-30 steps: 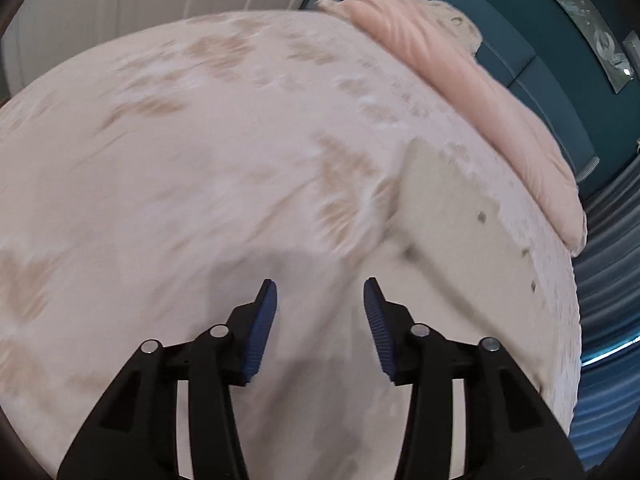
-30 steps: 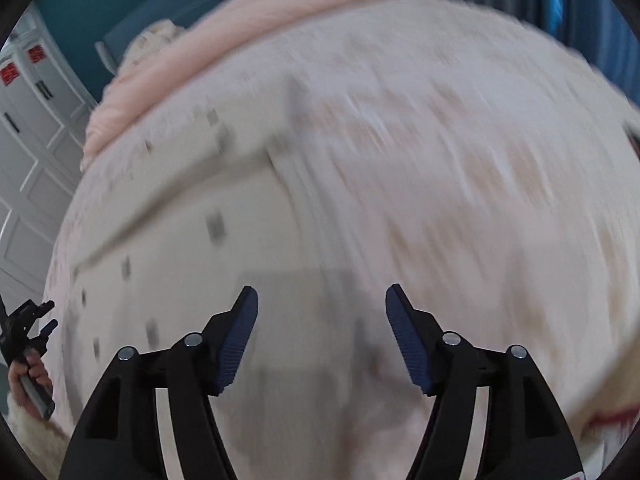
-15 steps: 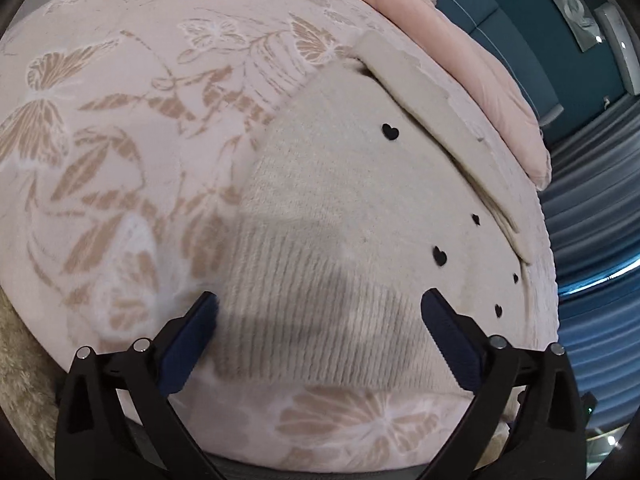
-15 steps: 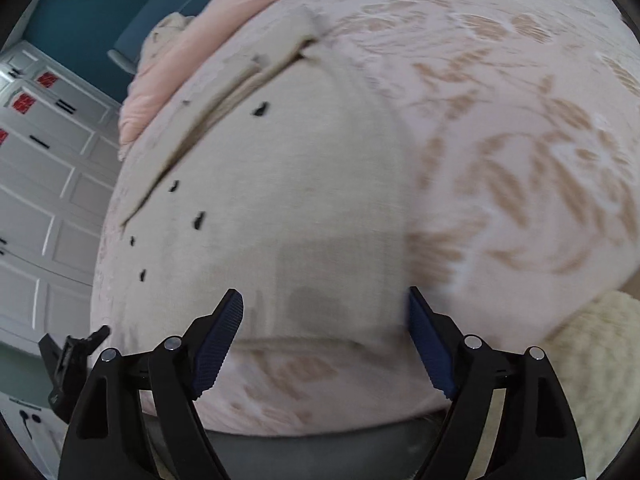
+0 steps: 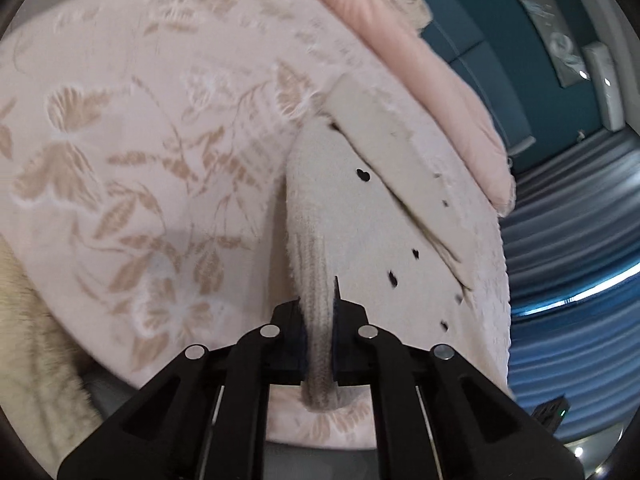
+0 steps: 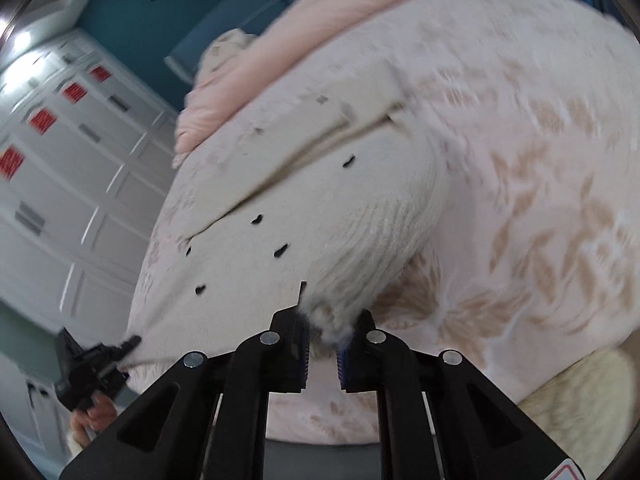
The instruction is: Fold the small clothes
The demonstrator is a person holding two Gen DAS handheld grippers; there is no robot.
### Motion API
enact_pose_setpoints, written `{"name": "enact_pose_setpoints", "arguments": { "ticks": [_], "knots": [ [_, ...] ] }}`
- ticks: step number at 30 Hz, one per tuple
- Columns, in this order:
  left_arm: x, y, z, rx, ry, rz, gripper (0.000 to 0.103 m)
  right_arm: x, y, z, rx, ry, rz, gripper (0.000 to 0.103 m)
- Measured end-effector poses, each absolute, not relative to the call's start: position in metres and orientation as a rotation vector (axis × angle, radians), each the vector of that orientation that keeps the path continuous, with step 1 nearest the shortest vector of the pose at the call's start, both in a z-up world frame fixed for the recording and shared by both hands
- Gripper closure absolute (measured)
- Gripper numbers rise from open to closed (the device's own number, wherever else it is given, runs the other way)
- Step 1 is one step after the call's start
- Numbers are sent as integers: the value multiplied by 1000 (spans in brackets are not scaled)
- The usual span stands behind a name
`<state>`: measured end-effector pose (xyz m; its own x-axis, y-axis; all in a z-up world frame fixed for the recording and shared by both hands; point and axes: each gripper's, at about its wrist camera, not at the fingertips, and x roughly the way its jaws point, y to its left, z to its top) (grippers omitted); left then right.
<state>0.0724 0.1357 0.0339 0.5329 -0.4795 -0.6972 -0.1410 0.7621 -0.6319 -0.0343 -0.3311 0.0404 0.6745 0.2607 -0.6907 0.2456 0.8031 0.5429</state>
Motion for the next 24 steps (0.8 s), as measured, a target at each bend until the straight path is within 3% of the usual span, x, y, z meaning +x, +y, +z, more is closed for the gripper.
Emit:
{"name": "enact_pose_setpoints", "arguments": {
  "ticks": [5,15,20,24],
  "knots": [
    [27,145,62,-598,1040,-277,97,-69,-327,72,495,953,84,94],
    [-129,163,83,-260,1197,-338,97,-203,-274,66,270,1328,245,94],
    [-149,166,110,-305,1162,-353,97,-233,-276,100,360,1239,240,94],
    [-90,156,142,-330,1015,-390,96,-192,-301,136,390,1072,199,94]
  ]
}}
